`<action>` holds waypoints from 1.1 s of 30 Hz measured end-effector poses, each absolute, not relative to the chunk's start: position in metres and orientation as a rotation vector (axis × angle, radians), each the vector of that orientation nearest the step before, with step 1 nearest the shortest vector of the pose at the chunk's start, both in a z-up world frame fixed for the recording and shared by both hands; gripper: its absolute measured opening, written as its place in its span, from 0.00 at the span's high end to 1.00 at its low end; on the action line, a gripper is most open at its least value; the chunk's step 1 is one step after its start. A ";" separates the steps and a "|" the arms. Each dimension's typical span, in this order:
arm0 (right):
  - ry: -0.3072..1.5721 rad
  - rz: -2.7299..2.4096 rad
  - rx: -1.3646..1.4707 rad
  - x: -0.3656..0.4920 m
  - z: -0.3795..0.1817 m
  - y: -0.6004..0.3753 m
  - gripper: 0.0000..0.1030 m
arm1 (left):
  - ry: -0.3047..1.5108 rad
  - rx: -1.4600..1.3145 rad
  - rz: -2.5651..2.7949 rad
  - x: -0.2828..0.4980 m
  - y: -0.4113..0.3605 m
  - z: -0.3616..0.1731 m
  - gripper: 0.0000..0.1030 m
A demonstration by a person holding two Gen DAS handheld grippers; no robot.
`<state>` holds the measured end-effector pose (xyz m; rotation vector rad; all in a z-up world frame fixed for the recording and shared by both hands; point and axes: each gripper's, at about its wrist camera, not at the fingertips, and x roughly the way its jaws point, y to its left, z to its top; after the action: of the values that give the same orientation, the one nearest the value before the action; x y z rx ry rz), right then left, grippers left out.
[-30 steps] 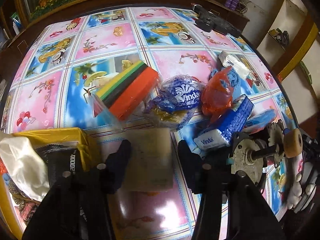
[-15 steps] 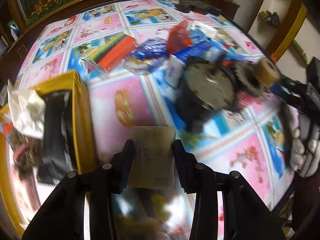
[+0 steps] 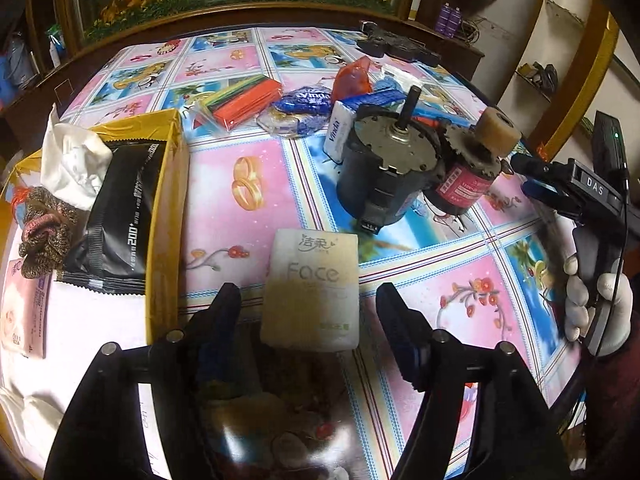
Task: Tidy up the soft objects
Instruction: 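Lift the Face pack with the left gripper while the right grasps the orange bag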
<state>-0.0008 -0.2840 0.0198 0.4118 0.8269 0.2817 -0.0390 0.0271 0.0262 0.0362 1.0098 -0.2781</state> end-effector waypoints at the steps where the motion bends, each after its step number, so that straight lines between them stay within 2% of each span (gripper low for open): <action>1: 0.840 0.281 0.405 0.002 0.021 -0.283 0.01 | 1.014 0.048 -0.272 -0.040 0.025 0.025 0.28; 4: 0.891 0.317 0.415 0.015 0.037 -0.283 0.02 | 1.020 0.095 -0.257 -0.042 0.016 0.021 0.18; 7: 0.864 0.372 0.418 0.029 0.081 -0.275 0.01 | 1.011 0.163 -0.226 -0.046 0.004 0.013 0.11; 9: 0.906 0.426 0.383 0.043 0.103 -0.258 0.01 | 0.994 0.182 -0.233 -0.050 -0.004 0.008 0.00; 14: 0.982 0.511 0.347 0.078 0.134 -0.206 0.01 | 0.985 0.173 -0.222 -0.053 -0.008 0.008 0.00; 18: 1.080 0.501 0.133 0.104 0.131 -0.142 0.01 | 0.986 0.173 -0.223 -0.053 -0.009 0.007 0.00; 19: 1.114 0.492 0.073 0.110 0.125 -0.125 0.02 | 0.985 0.174 -0.224 -0.053 -0.009 0.008 0.00; 22: 1.184 0.460 -0.068 0.127 0.111 -0.085 0.15 | 0.983 0.176 -0.229 -0.055 -0.009 0.008 0.00; 23: 1.202 0.451 -0.105 0.132 0.106 -0.074 0.18 | 0.979 0.177 -0.231 -0.056 -0.009 0.008 0.01; 24: 1.214 0.445 -0.132 0.136 0.102 -0.066 0.18 | 0.971 0.179 -0.229 -0.058 -0.009 0.010 0.07; 25: 1.224 0.430 -0.156 0.140 0.098 -0.057 0.23 | 0.957 0.185 -0.228 -0.060 -0.009 0.012 0.16; 26: 1.241 0.417 -0.176 0.143 0.092 -0.052 0.30 | 0.949 0.192 -0.225 -0.062 -0.008 0.013 0.20; 27: 1.254 0.412 -0.186 0.145 0.088 -0.045 0.38 | 0.938 0.198 -0.225 -0.064 -0.008 0.015 0.33; 28: 1.272 0.404 -0.194 0.148 0.083 -0.040 0.63 | 0.924 0.209 -0.214 -0.065 -0.006 0.017 0.57; 29: 1.270 0.383 -0.208 0.149 0.082 -0.039 0.68 | 0.913 0.218 -0.210 -0.065 -0.003 0.019 0.60; 33: 1.170 0.389 -0.178 0.131 0.107 -0.043 0.68 | 0.900 0.114 -0.270 -0.068 0.015 0.027 0.60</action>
<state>0.1306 -0.0433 0.1069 -0.1777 1.1704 0.3893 -0.0677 0.0148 0.0266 0.1137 0.9001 -0.2698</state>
